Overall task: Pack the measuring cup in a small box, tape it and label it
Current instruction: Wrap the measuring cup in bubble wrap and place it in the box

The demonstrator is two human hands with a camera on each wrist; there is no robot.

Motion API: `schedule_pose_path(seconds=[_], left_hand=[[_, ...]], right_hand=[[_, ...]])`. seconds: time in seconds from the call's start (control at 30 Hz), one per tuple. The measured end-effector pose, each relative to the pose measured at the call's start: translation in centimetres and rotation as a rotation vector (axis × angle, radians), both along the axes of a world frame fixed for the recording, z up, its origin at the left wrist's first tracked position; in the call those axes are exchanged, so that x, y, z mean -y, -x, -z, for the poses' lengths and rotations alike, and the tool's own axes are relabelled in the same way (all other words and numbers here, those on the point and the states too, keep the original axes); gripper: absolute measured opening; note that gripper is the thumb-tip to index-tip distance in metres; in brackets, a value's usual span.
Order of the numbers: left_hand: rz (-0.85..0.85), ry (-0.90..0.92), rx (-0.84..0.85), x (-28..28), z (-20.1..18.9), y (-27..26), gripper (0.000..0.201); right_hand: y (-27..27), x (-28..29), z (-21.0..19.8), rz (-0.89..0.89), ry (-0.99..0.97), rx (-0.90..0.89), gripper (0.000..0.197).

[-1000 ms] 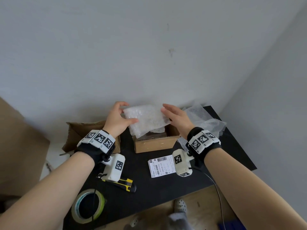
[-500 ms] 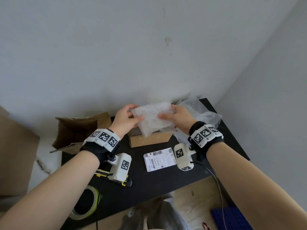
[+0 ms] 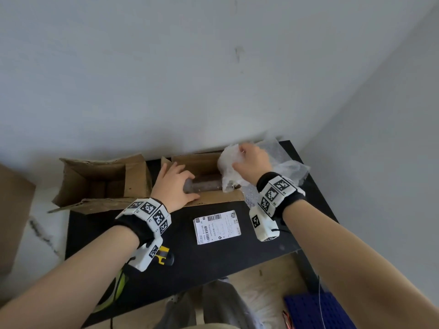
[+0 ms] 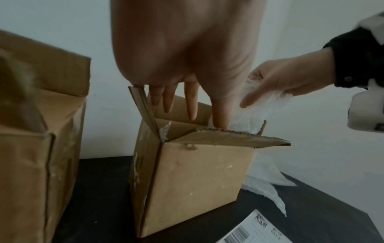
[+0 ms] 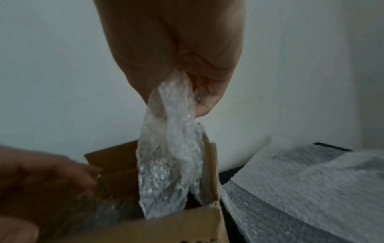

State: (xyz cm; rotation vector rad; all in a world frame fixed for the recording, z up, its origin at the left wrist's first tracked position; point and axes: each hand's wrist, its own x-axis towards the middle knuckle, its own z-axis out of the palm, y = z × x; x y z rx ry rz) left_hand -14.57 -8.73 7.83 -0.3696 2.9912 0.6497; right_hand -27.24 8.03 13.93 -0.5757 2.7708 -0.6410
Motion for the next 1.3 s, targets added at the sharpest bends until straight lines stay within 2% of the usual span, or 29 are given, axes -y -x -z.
schedule_pose_path(seconds=[0.13,0.4,0.53,0.6,0.77,0.9,1.0,1.13,1.2,1.3], left_hand=[[-0.018,0.056,0.06,0.0,0.3,-0.5,0.062],[-0.024,0.077,0.107,-0.2,0.5,-0.9,0.064],[-0.024,0.087,0.118,-0.2,0.6,-0.9,0.067],[-0.024,0.085,0.124,-0.3,0.6,-1.0,0.067],[-0.018,0.108,0.138,-0.3,0.6,-1.0,0.068],[-0.001,0.151,0.143,-0.4,0.7,-0.6,0.066],[0.003,0.179,0.132,-0.7,0.9,-0.2,0.066],[0.0,0.205,0.115,-0.7,1.2,-0.5,0.072],[0.002,0.227,0.115,-0.7,1.5,-0.9,0.078],[0.003,0.249,0.1,-0.6,1.7,-1.1,0.082]], right_hand=[[-1.2,1.0,1.2,-0.126,-0.166,-0.063,0.016],[-2.2,2.6,2.8,-0.335,-0.468,-0.147,0.048],[-2.0,3.0,4.2,-0.345,-0.523,-0.154,0.039],[-1.9,2.9,4.5,-0.361,-0.542,-0.144,0.037],[-1.6,2.6,4.3,-0.391,-0.465,-0.005,0.052],[-2.8,1.8,3.2,-0.284,-0.328,-0.118,0.043],[-4.2,1.2,3.7,-0.377,-0.368,-0.187,0.05],[-5.1,1.3,4.7,-0.393,-0.539,-0.039,0.05],[-5.2,1.8,5.1,-0.364,-0.564,0.029,0.045],[-4.9,2.5,6.2,-0.289,-0.531,0.14,0.052]])
